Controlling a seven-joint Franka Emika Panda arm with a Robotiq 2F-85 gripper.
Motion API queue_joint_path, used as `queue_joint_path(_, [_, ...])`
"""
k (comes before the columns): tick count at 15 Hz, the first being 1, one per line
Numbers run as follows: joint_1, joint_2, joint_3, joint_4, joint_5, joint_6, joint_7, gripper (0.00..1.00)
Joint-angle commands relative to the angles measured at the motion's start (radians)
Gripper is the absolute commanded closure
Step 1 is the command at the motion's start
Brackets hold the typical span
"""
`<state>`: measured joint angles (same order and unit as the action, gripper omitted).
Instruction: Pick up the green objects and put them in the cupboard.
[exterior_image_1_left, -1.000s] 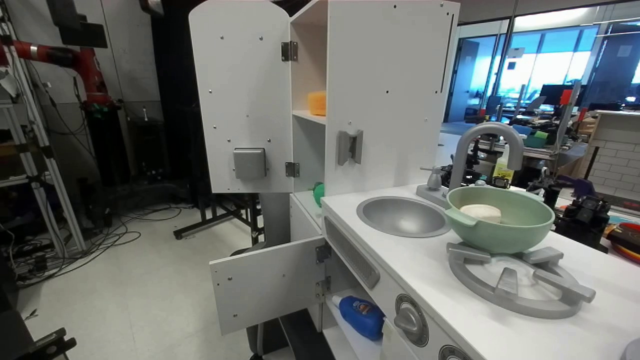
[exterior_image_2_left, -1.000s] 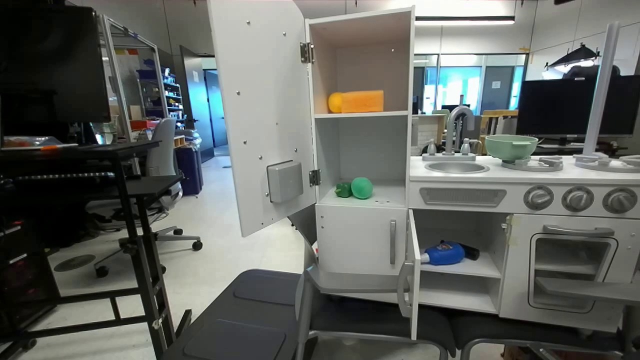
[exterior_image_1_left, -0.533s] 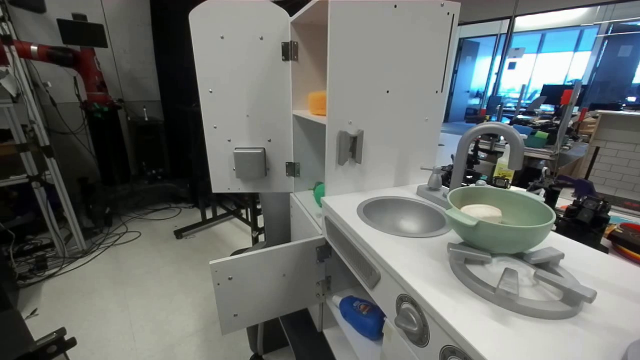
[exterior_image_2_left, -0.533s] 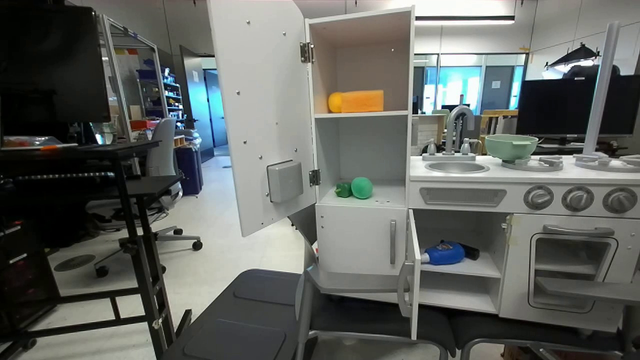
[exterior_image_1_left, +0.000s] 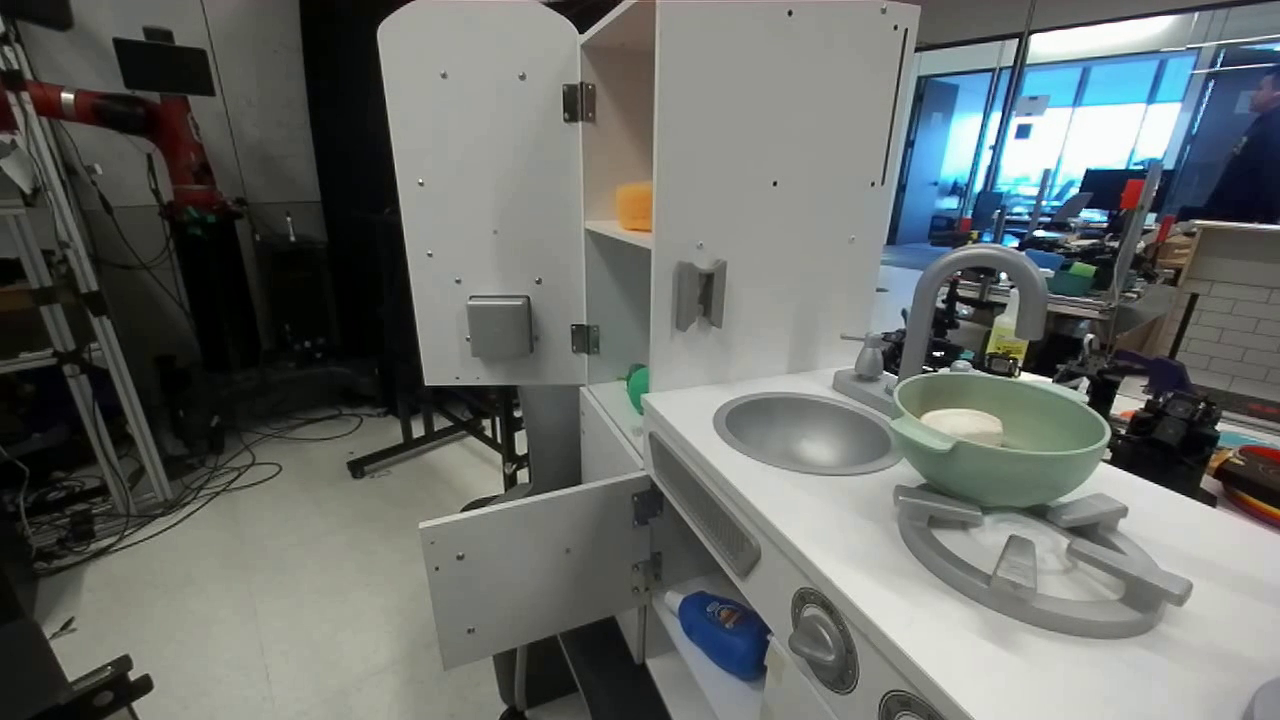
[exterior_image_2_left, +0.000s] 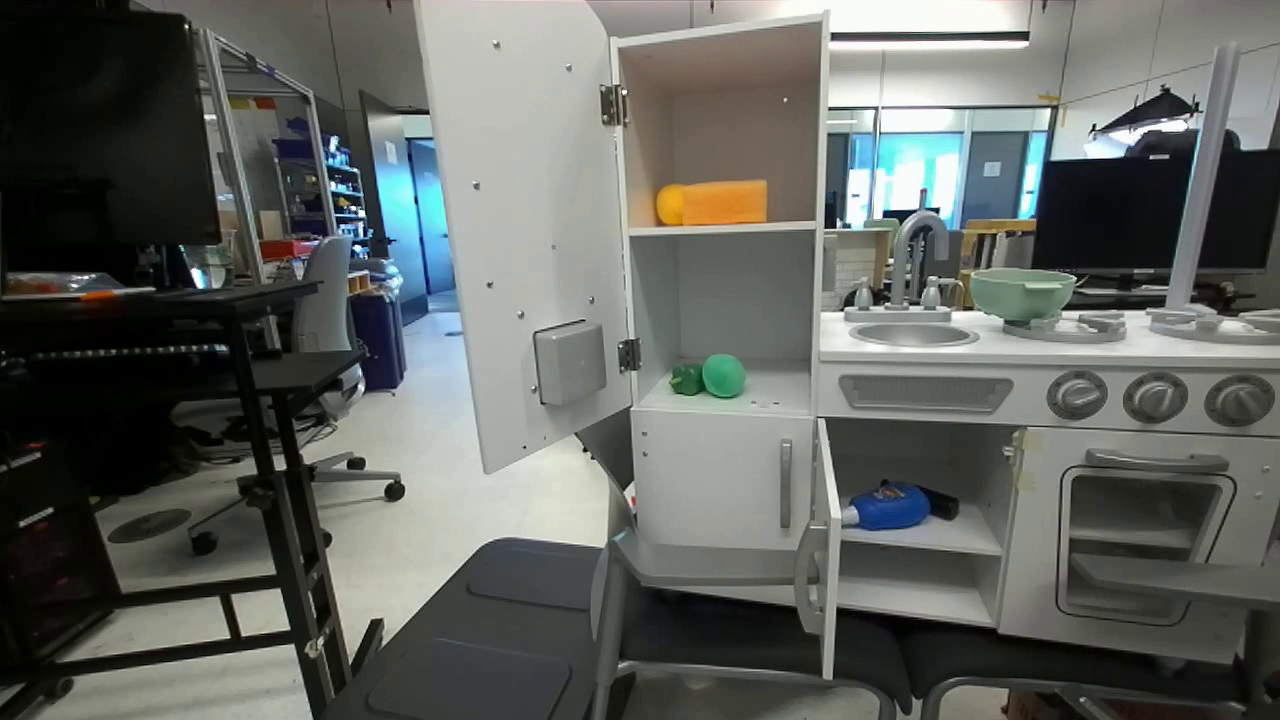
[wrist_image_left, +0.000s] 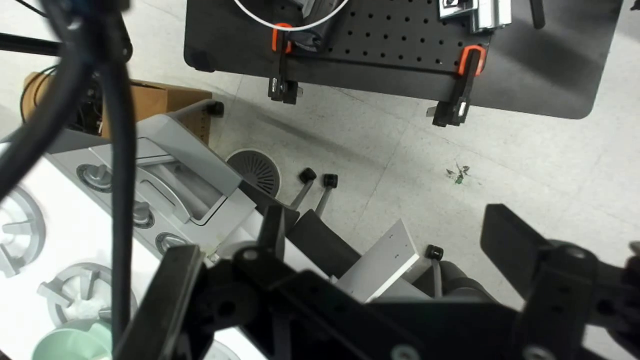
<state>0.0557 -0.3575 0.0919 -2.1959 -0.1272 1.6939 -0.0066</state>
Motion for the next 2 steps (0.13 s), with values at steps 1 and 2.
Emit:
queue_joint_path(1, [0.006, 0.001, -0.005, 0.002, -0.001, -0.003, 0.002, 0.00])
queue_joint_path(2, [0.006, 0.001, -0.005, 0.002, -0.001, -0.003, 0.002, 0.00])
